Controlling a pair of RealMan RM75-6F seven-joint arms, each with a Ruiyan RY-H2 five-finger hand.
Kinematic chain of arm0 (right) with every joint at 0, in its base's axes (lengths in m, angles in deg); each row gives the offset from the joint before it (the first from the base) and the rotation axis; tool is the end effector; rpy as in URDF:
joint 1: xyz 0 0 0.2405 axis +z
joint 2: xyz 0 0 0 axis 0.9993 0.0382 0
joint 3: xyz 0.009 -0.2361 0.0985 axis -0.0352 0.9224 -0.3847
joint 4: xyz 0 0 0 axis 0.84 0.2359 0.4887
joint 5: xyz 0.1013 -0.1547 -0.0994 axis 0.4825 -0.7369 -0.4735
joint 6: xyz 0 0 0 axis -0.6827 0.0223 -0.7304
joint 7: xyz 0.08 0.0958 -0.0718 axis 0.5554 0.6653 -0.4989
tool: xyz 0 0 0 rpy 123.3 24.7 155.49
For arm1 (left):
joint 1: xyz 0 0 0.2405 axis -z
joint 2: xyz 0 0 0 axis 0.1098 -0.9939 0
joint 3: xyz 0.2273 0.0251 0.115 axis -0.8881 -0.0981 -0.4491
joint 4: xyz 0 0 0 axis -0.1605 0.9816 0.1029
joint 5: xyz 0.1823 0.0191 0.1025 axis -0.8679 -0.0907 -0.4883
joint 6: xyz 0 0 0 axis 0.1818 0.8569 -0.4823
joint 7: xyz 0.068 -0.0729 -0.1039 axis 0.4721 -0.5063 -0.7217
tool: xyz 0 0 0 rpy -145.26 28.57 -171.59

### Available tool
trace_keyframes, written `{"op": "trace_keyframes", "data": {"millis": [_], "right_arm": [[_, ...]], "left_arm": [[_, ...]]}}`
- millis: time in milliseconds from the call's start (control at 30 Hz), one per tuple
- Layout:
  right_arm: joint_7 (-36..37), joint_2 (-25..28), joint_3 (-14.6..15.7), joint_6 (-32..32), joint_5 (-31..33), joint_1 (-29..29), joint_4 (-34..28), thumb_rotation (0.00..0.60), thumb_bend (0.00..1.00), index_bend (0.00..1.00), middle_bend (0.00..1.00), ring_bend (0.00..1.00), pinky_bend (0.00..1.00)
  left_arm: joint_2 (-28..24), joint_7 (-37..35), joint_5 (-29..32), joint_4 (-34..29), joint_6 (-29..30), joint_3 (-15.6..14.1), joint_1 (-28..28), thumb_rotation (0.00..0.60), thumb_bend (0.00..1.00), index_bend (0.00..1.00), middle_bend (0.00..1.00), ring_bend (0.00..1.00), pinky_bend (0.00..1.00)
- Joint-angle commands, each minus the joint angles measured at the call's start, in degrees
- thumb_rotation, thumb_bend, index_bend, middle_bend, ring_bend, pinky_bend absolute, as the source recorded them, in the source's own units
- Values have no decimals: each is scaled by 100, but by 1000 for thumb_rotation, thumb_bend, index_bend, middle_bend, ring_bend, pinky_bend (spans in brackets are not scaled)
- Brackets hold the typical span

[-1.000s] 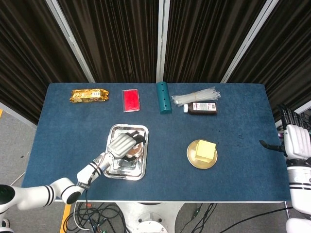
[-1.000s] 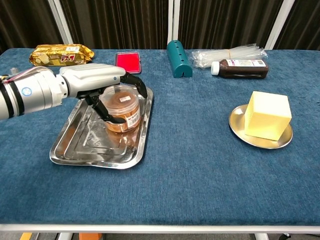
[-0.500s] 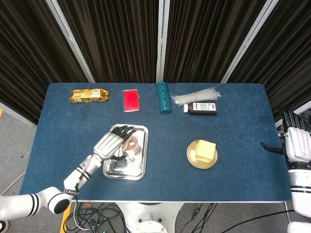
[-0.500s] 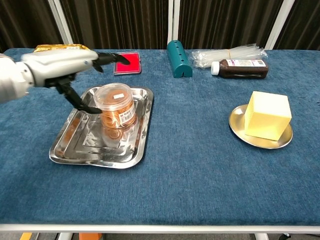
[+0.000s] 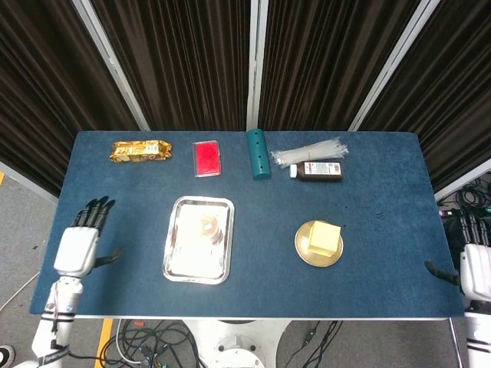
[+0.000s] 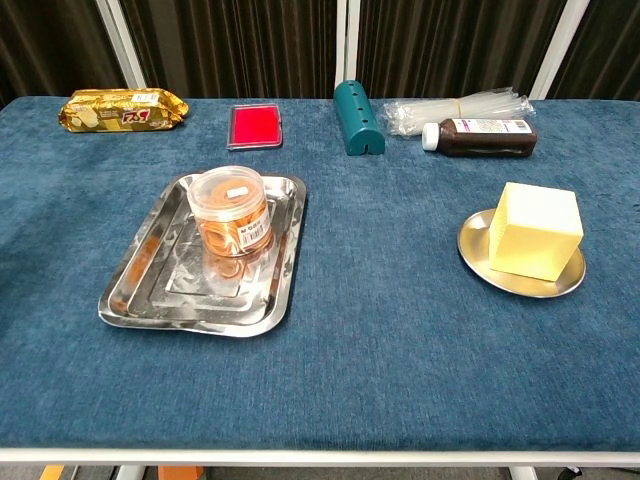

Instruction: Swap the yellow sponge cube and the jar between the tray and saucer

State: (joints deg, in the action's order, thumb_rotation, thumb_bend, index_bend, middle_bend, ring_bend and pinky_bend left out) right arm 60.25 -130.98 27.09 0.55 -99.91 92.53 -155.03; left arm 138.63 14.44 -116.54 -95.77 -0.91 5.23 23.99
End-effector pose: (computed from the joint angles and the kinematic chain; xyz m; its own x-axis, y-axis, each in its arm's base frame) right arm -0.3129 -0.1848 0.1765 0.3554 0.0868 0.9307 -0.9302 0.1305 0.3431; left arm -0.2509 0.2212 0.0933 0.3229 0.0027 0.9464 0.9445 -0.0648 -0.3221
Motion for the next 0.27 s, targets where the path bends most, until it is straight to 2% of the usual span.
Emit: {"op": "trace_keyframes", "data": {"millis": [33,267], "right_arm": [[125,-153,381,-76,-423,-249,229,600,0,0,0,0,0],[-200,-255,507,-41,-478,-399,353,600,0,0,0,0,0]], "left_arm": [[-183,-125,64,83,399,-157,-500,600,158,58,39,0,166],[-214,-253,-14,185,453,-243,-883,600,158,59,39,0,165]]}}
